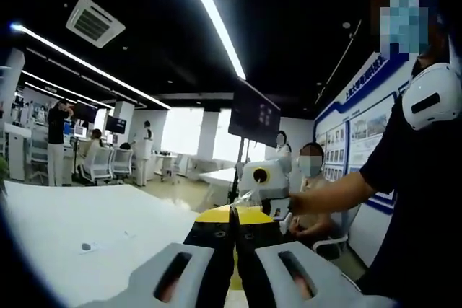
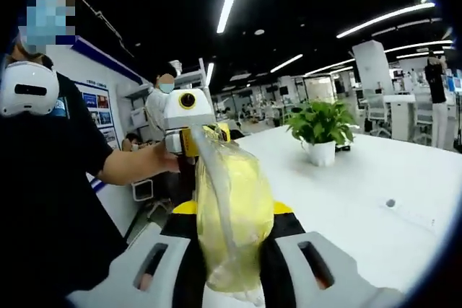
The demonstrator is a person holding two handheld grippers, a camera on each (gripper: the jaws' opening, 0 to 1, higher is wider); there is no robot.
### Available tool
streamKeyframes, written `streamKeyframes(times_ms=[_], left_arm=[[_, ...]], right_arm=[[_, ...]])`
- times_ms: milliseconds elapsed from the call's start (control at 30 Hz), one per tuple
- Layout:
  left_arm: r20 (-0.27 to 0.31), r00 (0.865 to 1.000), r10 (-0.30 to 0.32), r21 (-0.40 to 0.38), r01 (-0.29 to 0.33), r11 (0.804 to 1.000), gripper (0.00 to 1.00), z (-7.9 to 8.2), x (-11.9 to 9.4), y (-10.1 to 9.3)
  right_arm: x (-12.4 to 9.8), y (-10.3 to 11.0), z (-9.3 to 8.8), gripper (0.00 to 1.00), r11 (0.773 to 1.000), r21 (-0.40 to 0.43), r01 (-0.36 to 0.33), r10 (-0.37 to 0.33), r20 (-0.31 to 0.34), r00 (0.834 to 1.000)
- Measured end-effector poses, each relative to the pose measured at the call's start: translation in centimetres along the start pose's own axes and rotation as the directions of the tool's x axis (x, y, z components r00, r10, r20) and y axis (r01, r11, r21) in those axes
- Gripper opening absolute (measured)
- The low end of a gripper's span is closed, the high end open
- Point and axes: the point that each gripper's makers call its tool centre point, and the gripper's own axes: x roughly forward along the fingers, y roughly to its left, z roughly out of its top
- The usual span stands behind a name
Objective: Compare the silicone blocks by pressing each to a similar depth, holding the contact briefly, and releasing to observe deformation and rebound differences across the visible hardness samples.
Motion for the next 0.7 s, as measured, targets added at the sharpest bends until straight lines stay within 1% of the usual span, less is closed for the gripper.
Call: streamKeyframes(times_ms=[100, 167, 267, 400, 433, 467, 500, 533, 700], left_arm=[[-0.005, 1.000, -0.019, 0.010, 0.019, 1.000, 0.00, 0.2, -0.3, -0.6], [-0.014, 1.000, -0.018, 0.016, 0.019, 1.000, 0.00, 0.2, -0.4, -0.8], [-0.029, 0.999, -0.013, 0.043, 0.014, 0.999, 0.00, 0.4, -0.3, -1.5], [-0.053, 0.999, -0.007, 0.073, 0.011, 0.997, 0.00, 0.1, 0.1, -1.9], [-0.054, 0.999, -0.001, 0.074, 0.005, 0.997, 0.00, 0.2, 0.2, -1.8], [-0.051, 0.999, 0.018, 0.061, -0.015, 0.998, 0.00, 0.2, 0.4, -1.7], [-0.050, 0.998, 0.024, 0.055, -0.021, 0.998, 0.00, 0.3, 0.5, -1.8], [-0.052, 0.998, 0.023, 0.062, -0.020, 0.998, 0.00, 0.3, 0.6, -2.0], [-0.075, 0.995, 0.062, 0.097, -0.055, 0.994, 0.00, 0.1, 1.3, -1.8]], right_arm=[[0.1, 0.6, 0.1, 0.15, 1.000, -0.019, 0.020, -0.020, -0.005, 1.000], [0.1, 0.8, 0.0, 0.15, 0.999, -0.022, 0.035, -0.035, 0.000, 0.999], [-0.1, 1.4, 0.1, 0.13, 0.999, -0.032, 0.029, -0.028, 0.006, 1.000], [-0.5, 1.4, 0.0, 0.11, 0.998, -0.065, -0.002, 0.001, -0.011, 1.000], [-0.7, 1.2, 0.1, 0.10, 0.999, -0.046, -0.004, 0.004, -0.011, 1.000], [-0.8, 1.3, 0.2, 0.10, 0.999, -0.032, -0.014, 0.014, -0.007, 1.000], [-0.9, 1.4, 0.3, 0.09, 0.999, -0.034, -0.024, 0.023, -0.011, 1.000], [-1.1, 1.3, 0.3, 0.08, 0.998, -0.052, -0.019, 0.018, -0.014, 1.000], [-1.4, 0.9, 0.3, 0.06, 0.998, -0.050, -0.041, 0.040, -0.023, 0.999]])
